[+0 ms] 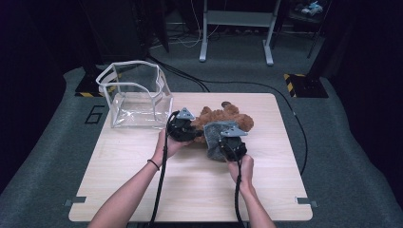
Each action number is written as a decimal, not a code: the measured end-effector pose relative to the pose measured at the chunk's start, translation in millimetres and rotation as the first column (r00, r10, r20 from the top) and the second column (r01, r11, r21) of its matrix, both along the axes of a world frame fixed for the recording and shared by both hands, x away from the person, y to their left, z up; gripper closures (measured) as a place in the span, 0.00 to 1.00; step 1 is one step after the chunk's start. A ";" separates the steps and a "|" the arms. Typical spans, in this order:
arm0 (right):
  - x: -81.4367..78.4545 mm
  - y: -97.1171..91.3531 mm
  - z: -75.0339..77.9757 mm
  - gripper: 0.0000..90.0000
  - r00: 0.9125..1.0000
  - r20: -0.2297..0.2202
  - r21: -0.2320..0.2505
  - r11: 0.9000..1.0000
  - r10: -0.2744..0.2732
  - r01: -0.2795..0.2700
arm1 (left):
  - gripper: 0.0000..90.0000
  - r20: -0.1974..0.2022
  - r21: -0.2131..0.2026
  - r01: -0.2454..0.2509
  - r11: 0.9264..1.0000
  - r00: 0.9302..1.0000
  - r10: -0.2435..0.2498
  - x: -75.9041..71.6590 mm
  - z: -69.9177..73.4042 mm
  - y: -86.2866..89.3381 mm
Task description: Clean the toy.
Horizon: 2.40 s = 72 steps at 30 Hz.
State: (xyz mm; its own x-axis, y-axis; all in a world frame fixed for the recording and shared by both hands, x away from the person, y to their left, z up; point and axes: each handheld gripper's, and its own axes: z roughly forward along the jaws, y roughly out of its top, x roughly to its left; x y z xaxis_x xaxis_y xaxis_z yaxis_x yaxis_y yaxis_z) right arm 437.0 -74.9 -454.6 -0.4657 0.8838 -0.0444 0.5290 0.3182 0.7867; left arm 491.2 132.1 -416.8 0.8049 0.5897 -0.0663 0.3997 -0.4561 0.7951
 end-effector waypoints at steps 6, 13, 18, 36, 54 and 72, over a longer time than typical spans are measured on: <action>14.8 -0.6 -14.1 0.93 0.999 -0.036 0.004 0.999 -0.036 0.037 | 0.82 0.000 0.009 0.013 1.000 1.000 -0.013 1.7 0.7 0.9; 24.2 -34.9 -14.1 0.93 0.990 -0.042 -0.016 0.990 -0.138 0.137 | 0.82 -0.004 0.012 0.019 1.000 1.000 -0.019 3.3 1.3 2.9; 25.3 -54.4 -11.8 0.93 0.982 -0.042 -0.003 0.983 -0.186 0.186 | 0.82 -0.001 0.009 0.014 1.000 1.000 -0.014 4.7 3.3 2.3; 10.3 -52.7 4.4 0.93 0.984 0.026 0.021 0.984 -0.177 0.176 | 0.82 0.061 0.006 0.057 0.998 0.996 -0.057 12.3 34.4 -5.6; 30.9 -20.3 7.3 0.93 0.994 0.031 -0.015 0.994 -0.105 0.105 | 0.37 -0.014 -0.034 -0.032 0.999 0.999 0.032 8.7 7.7 31.5; 14.8 -21.4 9.0 0.93 0.994 0.054 0.016 0.996 -0.092 0.091 | 0.72 0.023 0.117 -0.167 0.979 0.986 0.165 11.4 -21.8 68.4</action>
